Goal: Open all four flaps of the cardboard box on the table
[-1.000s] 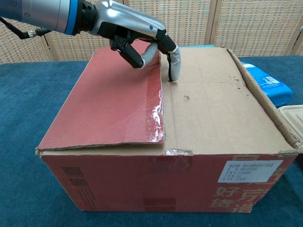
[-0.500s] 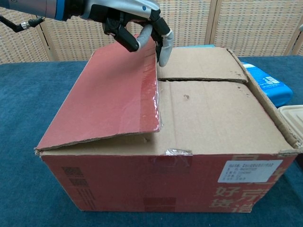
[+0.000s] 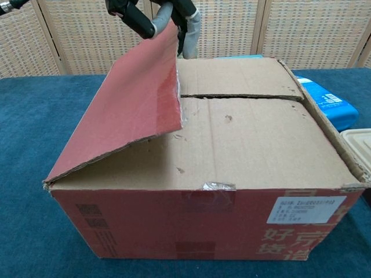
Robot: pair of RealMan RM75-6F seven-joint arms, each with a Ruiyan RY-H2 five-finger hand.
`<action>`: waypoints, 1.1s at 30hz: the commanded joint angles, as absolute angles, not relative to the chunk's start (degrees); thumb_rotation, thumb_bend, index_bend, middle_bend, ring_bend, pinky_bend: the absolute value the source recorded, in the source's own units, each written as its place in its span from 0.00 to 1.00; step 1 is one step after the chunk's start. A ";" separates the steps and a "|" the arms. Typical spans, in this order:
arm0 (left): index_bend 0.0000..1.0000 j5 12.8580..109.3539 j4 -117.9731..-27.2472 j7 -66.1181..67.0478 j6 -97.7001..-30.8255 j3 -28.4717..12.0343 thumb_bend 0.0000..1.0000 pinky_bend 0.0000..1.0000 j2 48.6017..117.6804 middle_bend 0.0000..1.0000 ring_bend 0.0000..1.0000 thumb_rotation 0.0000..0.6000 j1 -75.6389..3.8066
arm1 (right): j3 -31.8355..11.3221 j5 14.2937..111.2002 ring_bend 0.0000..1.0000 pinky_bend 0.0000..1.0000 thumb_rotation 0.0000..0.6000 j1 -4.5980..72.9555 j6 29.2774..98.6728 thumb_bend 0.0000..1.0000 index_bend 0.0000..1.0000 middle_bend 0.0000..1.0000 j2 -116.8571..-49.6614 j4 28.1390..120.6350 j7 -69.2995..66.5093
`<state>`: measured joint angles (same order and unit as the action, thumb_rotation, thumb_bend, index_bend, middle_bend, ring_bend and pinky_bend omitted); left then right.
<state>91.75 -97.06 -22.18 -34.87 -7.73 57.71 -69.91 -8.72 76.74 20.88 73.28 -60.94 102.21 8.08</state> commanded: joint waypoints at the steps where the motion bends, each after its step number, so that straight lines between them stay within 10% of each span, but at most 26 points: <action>1: 0.45 91.57 -98.28 -21.89 -35.55 -7.69 1.00 0.08 55.79 0.53 0.32 0.80 -69.17 | -8.90 76.71 0.00 0.02 1.00 20.67 73.49 0.97 0.01 0.01 -60.50 102.45 8.15; 33: 0.45 99.75 -106.74 -26.57 -53.71 -3.00 1.00 0.08 30.52 0.53 0.33 0.74 -50.58 | -8.71 76.81 0.00 0.02 1.00 21.02 71.41 0.97 0.01 0.02 -60.93 102.06 8.09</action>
<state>99.31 -106.65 -26.19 -53.09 -3.57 31.52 -51.58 -8.71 76.83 20.98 71.48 -60.92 102.04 8.11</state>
